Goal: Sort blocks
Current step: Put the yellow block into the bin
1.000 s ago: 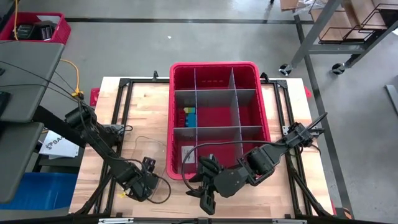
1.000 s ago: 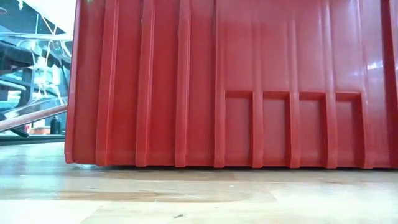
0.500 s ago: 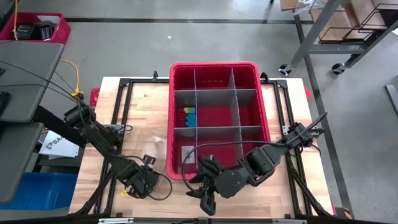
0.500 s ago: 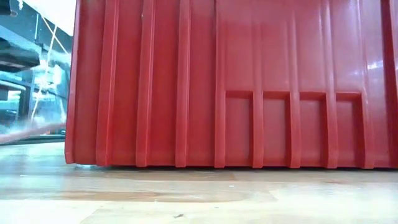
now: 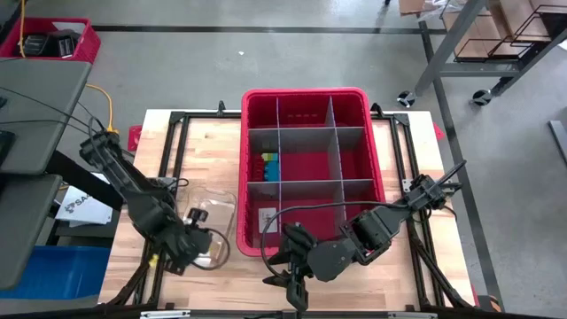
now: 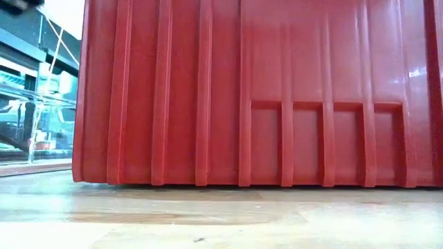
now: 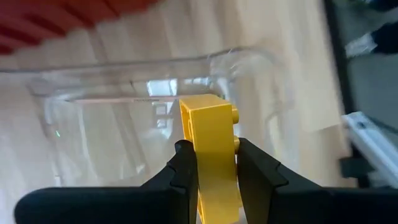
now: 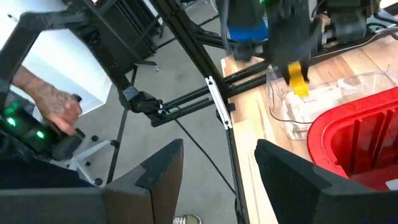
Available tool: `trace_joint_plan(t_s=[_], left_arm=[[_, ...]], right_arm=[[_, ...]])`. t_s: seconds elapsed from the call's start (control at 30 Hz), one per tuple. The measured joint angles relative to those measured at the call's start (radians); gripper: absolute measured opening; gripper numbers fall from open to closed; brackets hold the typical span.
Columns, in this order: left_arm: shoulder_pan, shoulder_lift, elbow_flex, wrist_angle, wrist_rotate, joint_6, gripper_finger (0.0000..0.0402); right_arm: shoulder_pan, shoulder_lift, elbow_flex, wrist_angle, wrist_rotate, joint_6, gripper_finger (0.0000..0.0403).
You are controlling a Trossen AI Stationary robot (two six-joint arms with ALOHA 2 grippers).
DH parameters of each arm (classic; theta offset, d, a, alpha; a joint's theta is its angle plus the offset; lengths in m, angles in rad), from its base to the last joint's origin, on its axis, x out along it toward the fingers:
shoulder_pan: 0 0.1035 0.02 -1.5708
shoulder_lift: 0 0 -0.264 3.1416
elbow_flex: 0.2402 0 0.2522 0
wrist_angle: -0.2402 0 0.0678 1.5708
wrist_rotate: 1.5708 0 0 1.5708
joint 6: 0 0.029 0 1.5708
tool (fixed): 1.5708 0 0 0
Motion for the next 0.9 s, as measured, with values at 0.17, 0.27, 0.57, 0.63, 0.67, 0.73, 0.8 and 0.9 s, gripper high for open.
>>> trace_joint_plan(t_s=[0.17,0.27,0.57,0.63,0.67,0.73,0.8,0.9], left_arm=[[0.022,-0.109,0.102,-0.066,-0.018,0.024,0.0068],[0.055,-0.171,0.178,-0.068,-0.148,0.059,0.0068],[0.444,-0.160,0.235,0.098,-0.314,0.428,0.0068],[0.564,-0.128,0.234,0.216,-0.276,0.510,0.0068],[0.618,-0.111,0.234,0.287,-0.251,0.539,0.0068],[0.720,-0.077,0.235,0.401,-0.201,0.564,0.0068],[0.798,-0.043,0.235,0.446,-0.194,0.549,0.0068],[0.875,-0.003,0.235,0.426,-0.188,0.508,0.0076]], right_arm=[[0.000,-0.026,-0.001,0.006,0.011,-0.002,0.0197],[0.004,-0.058,-0.001,0.038,0.069,-0.032,0.0194],[0.003,-0.105,0.000,0.109,0.254,-0.167,0.0177],[-0.003,-0.104,0.000,0.113,0.269,-0.177,0.0177],[-0.005,-0.104,0.000,0.113,0.269,-0.177,0.0177],[-0.011,-0.104,0.000,0.115,0.269,-0.169,0.0177],[-0.011,-0.104,0.000,0.118,0.270,-0.159,0.0177],[-0.009,-0.103,0.000,0.120,0.269,-0.162,0.0177]])
